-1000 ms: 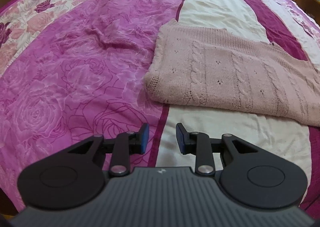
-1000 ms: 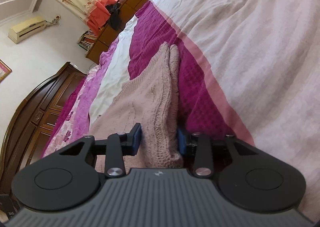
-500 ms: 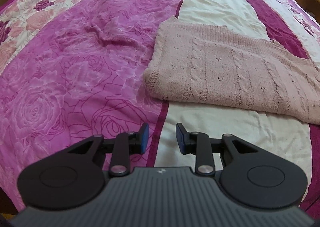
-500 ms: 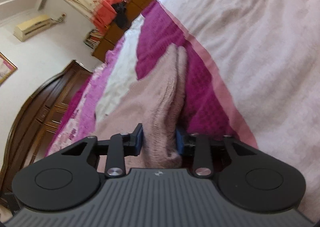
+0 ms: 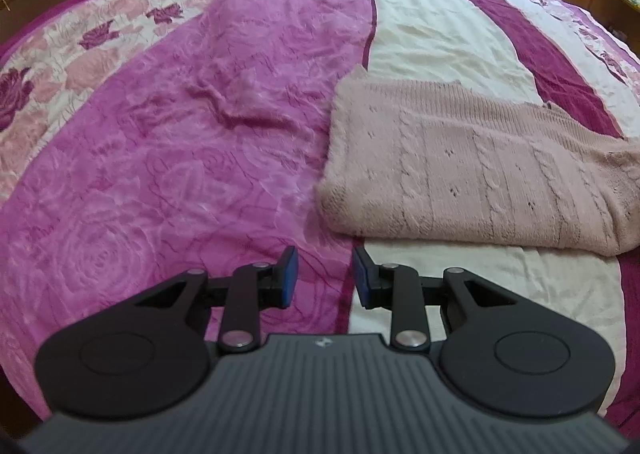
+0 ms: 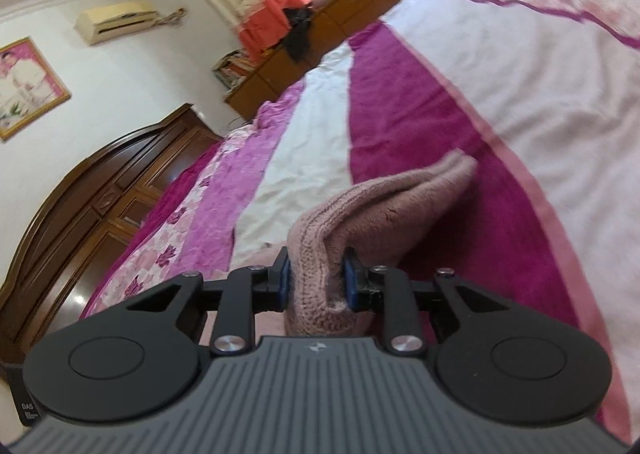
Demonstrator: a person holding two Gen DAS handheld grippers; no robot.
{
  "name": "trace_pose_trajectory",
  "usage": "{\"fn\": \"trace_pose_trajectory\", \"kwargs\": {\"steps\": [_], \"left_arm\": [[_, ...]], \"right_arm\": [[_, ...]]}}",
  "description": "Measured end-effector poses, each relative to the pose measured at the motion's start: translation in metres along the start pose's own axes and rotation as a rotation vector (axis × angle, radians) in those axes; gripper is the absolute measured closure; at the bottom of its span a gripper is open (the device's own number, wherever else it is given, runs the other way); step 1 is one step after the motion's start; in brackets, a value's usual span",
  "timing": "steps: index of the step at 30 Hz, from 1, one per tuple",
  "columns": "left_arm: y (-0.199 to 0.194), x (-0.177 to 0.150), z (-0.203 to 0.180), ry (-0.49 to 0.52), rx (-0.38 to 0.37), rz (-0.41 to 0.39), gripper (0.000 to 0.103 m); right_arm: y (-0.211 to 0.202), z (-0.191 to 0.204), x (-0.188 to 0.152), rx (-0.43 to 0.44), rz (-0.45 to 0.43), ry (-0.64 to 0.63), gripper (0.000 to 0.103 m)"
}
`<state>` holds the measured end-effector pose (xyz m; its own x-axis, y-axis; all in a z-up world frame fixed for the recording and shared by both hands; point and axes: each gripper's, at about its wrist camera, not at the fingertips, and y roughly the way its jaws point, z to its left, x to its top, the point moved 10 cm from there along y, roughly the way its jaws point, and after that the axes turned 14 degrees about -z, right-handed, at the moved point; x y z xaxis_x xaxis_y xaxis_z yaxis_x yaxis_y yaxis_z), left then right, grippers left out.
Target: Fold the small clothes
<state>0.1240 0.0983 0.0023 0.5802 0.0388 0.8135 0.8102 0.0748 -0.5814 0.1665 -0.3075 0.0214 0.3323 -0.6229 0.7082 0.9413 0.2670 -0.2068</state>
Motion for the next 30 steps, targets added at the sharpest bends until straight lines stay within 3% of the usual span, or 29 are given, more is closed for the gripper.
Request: {"fn": "trace_pose_trajectory", "kwargs": {"steps": [7,17,24,30], "left_arm": [[-0.002,0.013,0.015,-0.001,-0.001,-0.025,0.072],[0.003,0.028,0.041,0.007,0.005,-0.055,0.072],[0.009,0.035,0.059,0.005,0.003,-0.073,0.072],[0.016,0.036,0.077,0.009,0.015,-0.074,0.072]], "right_arm": [[0.02,0.062,0.003,0.088,0.027,-0.111,0.075],[0.061,0.158,-0.012,0.218,0.089,-0.156,0.076],[0.098,0.223,-0.056,0.288,0.189,-0.209,0.076],[0.137,0.261,-0.132,0.299,0.325,-0.297,0.076]]}}
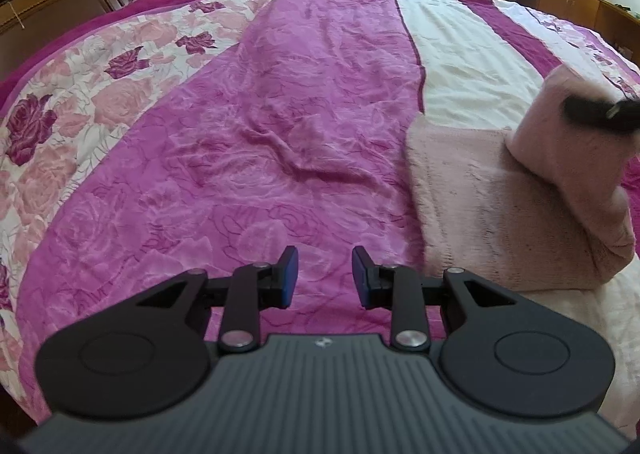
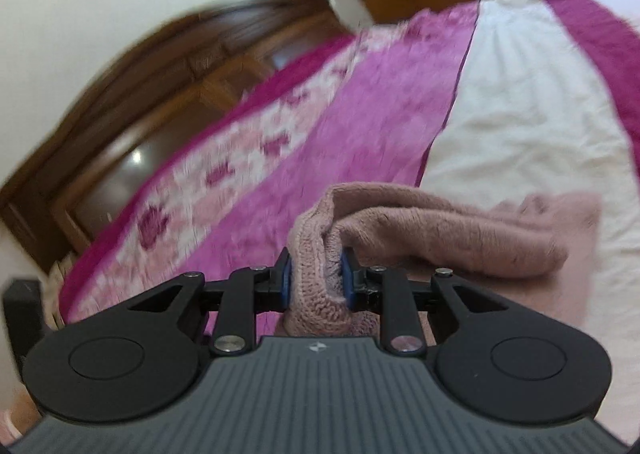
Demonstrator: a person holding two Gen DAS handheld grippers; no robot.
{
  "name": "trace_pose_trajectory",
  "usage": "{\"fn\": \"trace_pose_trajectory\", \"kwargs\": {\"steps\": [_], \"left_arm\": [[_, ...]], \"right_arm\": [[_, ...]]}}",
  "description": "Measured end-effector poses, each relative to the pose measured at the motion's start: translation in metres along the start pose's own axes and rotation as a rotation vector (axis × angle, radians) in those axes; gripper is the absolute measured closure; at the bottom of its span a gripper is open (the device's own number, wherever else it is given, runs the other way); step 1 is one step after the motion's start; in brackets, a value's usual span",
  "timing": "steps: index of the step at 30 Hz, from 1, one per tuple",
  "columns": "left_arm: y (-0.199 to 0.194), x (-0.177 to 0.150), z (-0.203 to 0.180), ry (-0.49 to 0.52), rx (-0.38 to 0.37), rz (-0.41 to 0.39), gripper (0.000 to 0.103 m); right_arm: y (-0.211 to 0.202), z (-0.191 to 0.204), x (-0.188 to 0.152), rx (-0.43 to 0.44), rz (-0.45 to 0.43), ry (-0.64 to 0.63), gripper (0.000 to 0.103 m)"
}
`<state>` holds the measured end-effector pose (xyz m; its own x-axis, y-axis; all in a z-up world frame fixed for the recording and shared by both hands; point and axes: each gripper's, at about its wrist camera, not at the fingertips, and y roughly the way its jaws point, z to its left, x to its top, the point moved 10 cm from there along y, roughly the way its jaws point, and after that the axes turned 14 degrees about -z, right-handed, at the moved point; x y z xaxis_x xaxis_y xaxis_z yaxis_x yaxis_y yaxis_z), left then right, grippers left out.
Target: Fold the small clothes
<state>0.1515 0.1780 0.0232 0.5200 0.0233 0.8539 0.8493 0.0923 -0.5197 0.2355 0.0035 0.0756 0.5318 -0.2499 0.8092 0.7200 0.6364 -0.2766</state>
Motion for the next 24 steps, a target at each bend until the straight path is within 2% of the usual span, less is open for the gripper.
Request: {"fn": "trace_pose_trajectory", "kwargs": {"steps": [6,8,9,13,17,20,21,22,24], "left_arm": [[0.005,-0.002,0.011,-0.017,0.001,0.0,0.072],[0.007,-0.002,0.011,-0.022,-0.003,-0.002,0.072],[0.007,-0.001,0.011,-0.022,-0.007,-0.004,0.072],[0.011,0.011,0.001,-0.023,-0.039,-0.029,0.072],[0.016,0.03,-0.018,-0.023,-0.101,-0.066,0.072],[0.024,0.04,-0.04,0.004,-0.155,-0.074,0.071],[0.026,0.041,-0.047,0.015,-0.169,-0.073,0.066],[0.029,0.043,-0.056,0.03,-0.188,-0.075,0.057],[0.034,0.045,-0.073,0.066,-0.223,-0.086,0.051]], "right_arm": [[0.052,0.005,-0.072,-0.037,0.156,-0.064,0.075],[0.054,0.004,-0.088,-0.048,0.145,-0.089,0.074],[0.053,0.007,-0.09,-0.05,0.124,-0.101,0.068],[0.04,0.017,-0.09,-0.039,0.087,-0.077,0.05],[0.009,0.023,-0.081,-0.027,0.061,-0.067,0.049],[-0.02,0.018,-0.073,-0.055,0.025,-0.071,0.049],[-0.029,0.014,-0.069,-0.071,0.01,-0.078,0.049],[-0.038,0.008,-0.065,-0.09,-0.003,-0.084,0.049],[-0.053,-0.005,-0.058,-0.136,-0.029,-0.089,0.049]]}}
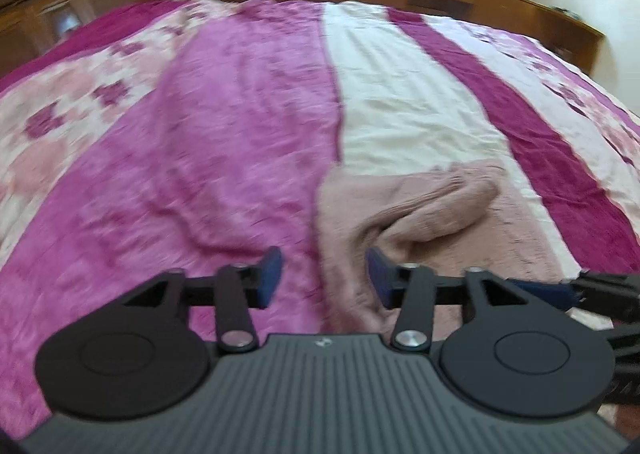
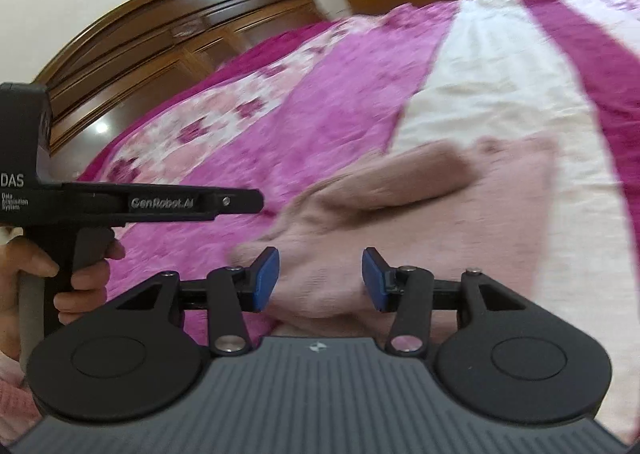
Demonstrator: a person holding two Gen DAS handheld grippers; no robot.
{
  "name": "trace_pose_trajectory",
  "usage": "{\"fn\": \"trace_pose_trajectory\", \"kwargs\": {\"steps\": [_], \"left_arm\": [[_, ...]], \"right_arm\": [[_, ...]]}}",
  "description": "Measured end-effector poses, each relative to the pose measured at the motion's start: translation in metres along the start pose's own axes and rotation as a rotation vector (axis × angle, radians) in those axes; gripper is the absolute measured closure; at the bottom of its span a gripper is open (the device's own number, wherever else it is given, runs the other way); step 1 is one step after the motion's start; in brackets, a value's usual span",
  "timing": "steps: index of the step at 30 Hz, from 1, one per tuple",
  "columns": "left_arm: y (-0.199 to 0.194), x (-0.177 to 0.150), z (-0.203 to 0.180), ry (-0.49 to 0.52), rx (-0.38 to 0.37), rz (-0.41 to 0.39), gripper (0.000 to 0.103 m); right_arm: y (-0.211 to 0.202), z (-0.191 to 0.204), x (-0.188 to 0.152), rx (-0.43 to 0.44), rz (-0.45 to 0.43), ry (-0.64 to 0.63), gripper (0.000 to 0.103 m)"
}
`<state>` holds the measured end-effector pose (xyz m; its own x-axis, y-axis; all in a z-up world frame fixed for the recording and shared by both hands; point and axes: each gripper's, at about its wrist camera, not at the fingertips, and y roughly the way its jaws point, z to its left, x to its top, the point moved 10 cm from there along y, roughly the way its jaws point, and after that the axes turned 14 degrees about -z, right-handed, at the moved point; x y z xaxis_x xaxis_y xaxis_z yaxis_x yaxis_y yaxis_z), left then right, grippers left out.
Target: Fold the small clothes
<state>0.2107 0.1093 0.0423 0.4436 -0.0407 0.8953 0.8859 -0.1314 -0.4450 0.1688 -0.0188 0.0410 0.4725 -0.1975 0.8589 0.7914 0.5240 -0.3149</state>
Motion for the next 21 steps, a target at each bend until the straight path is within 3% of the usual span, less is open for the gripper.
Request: {"fn": "trace_pose_trajectory", "kwargs": {"steps": [8,10,15,21], "left_arm": [[0.035,0.001,-0.055,0.158,-0.117,0.013,0.048],[0.045,-0.001,-0.067,0.21,-0.138,0.016,0.043],[0.074,-0.011,-0.082,0.317,-0.17,0.05,0.043],[0.096,-0.015,-0.078,0.258,-0.177,0.043,0.043]], "right_arm": [[-0.034,-0.07,0.019,-0.136,-0.09,0.08,0.046],[-0.037,-0.082,0.017,-0.153,-0.094,0.105,0.046],[-0.036,-0.098,0.008,-0.185,-0.098,0.131,0.045],[-0.03,-0.108,0.0,-0.206,-0.101,0.144,0.045]]}}
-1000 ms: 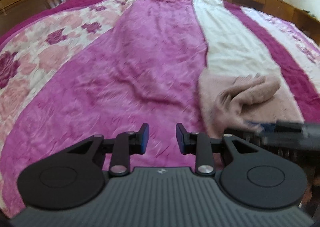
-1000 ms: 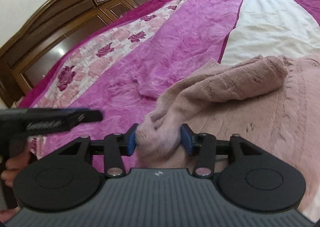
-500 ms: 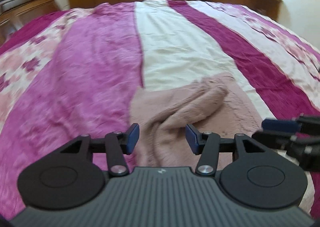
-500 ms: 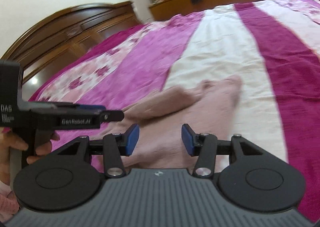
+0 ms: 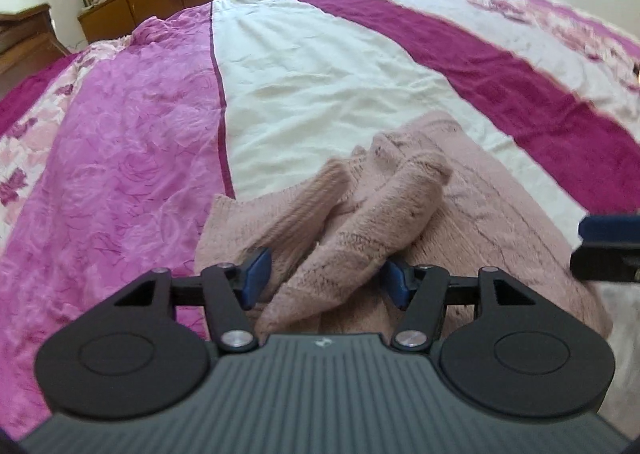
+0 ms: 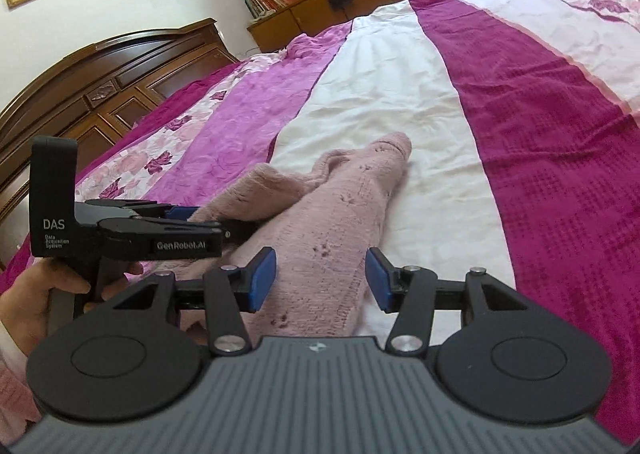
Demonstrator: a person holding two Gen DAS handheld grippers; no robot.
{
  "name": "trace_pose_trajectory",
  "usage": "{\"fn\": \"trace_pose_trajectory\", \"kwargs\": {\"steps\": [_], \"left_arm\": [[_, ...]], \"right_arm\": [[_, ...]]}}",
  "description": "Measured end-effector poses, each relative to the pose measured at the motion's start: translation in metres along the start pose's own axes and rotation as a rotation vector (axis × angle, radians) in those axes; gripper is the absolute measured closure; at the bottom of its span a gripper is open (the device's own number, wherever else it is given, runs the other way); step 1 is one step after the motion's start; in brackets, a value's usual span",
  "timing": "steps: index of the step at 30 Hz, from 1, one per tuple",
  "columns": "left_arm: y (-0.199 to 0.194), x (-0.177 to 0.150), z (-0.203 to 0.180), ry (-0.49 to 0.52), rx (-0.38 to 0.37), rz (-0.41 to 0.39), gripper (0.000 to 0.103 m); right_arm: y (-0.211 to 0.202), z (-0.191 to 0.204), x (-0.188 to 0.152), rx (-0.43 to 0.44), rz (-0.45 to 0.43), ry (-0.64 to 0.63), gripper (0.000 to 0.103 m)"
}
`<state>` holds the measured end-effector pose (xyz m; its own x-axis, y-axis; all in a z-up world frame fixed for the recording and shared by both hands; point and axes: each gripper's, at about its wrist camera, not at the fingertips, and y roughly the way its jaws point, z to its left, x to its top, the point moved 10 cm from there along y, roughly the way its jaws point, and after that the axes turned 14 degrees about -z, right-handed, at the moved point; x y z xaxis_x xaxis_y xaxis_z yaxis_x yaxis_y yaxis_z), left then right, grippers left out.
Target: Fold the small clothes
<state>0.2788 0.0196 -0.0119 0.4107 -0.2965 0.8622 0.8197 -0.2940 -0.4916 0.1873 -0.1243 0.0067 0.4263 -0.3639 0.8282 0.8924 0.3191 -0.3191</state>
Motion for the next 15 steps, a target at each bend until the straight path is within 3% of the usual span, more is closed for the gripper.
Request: {"fn": "trace_pose_trajectory", "kwargs": {"steps": [2,3,4,9,13,15], "left_arm": [[0.003,-0.001,0.006,-0.06,-0.011,-0.021,0.047],[0.004,-0.001,0.007,-0.083,-0.017,-0.021,0.072],[0.007,-0.002,0.011,-0.107,-0.014,-0.011,0.088],[0.001,0.004,0.054,-0.3,0.075,-0.049,0.09],[0.014,-0.021,0.094,-0.48,0.155,0.003,0.089],[0.016,-0.028,0.099,-0.505,0.16,0.007,0.087]], "right_arm": [[0.004,-0.002,-0.002,0.009,-0.001,0.012,0.045],[0.007,-0.002,-0.003,0.013,0.0,0.015,0.045],[0.009,-0.001,-0.004,0.016,0.001,0.017,0.045],[0.018,0.015,-0.007,0.054,0.012,0.004,0.045],[0.025,0.035,-0.013,0.079,0.009,-0.074,0.044],[0.028,0.041,-0.015,0.072,0.008,-0.119,0.043]]}}
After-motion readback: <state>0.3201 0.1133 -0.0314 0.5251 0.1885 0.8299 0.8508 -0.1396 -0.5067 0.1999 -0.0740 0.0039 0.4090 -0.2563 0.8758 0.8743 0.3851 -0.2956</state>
